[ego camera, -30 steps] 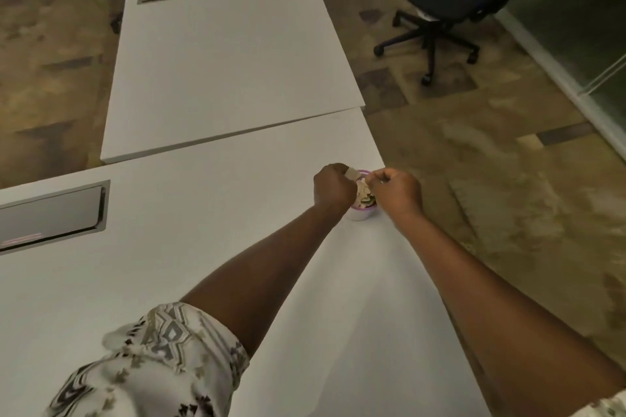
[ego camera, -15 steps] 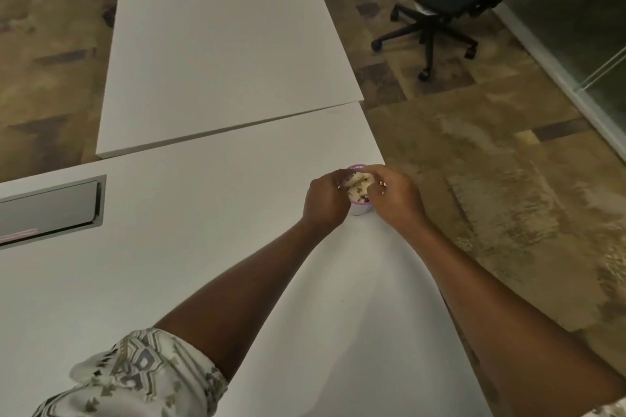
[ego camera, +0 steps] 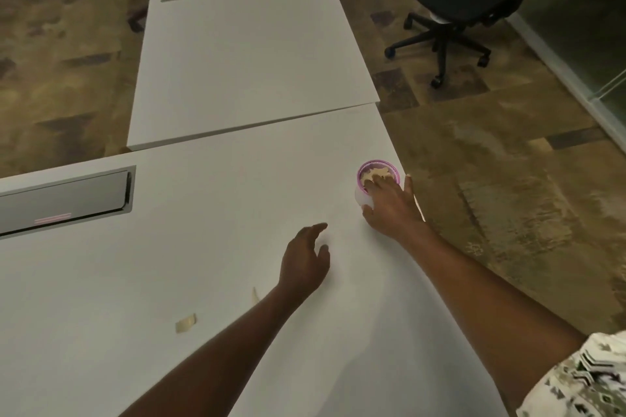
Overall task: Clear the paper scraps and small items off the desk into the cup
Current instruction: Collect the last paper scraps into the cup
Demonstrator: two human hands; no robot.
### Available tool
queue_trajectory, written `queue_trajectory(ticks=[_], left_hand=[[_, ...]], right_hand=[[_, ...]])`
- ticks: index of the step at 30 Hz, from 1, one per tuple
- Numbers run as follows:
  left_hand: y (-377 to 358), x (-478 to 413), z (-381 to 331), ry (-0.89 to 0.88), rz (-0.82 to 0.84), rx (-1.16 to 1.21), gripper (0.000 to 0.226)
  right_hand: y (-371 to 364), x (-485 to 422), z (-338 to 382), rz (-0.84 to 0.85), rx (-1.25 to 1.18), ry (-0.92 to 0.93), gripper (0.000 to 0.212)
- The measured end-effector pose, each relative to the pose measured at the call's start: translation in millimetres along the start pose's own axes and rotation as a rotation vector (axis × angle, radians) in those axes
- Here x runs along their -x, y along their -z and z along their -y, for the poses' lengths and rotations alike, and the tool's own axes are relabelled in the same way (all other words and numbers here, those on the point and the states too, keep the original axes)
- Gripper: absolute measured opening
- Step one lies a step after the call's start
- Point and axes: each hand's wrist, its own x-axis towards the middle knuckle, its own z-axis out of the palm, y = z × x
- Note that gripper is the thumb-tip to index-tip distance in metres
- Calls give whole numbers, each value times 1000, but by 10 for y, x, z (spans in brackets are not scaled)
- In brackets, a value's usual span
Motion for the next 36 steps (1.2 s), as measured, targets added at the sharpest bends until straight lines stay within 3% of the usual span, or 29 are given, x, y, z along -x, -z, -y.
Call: queue_trajectory(ticks=[6, 8, 13, 16, 21, 26, 31, 36], left_hand=[[115, 547, 485, 27, -9, -67, 46], [202, 701, 679, 29, -13, -93, 45], [518, 1033, 1231, 79, -57, -215, 48], [749, 1197, 1586, 190, -93, -286, 63], [983, 1395, 2125, 305, -60, -385, 72], [872, 1595, 2231, 218, 31, -369, 79], [699, 1774, 2096, 33, 105, -385, 74], [663, 1814, 1927, -129, 112, -516, 58]], right_hand=[[130, 171, 300, -218, -7, -6, 52], [74, 295, 489, -222, -82, 21, 52], [-332, 680, 1059, -10, -305, 91, 56], [-634, 864, 1379, 168, -312, 108, 57], [-1022, 1130, 1813, 309, -282, 89, 61], [-1232, 1392, 2237, 255, -271, 60, 66], [-1290, 1447, 2407, 236, -218, 196, 72], [-1234, 1367, 2385, 364, -158, 279, 76]])
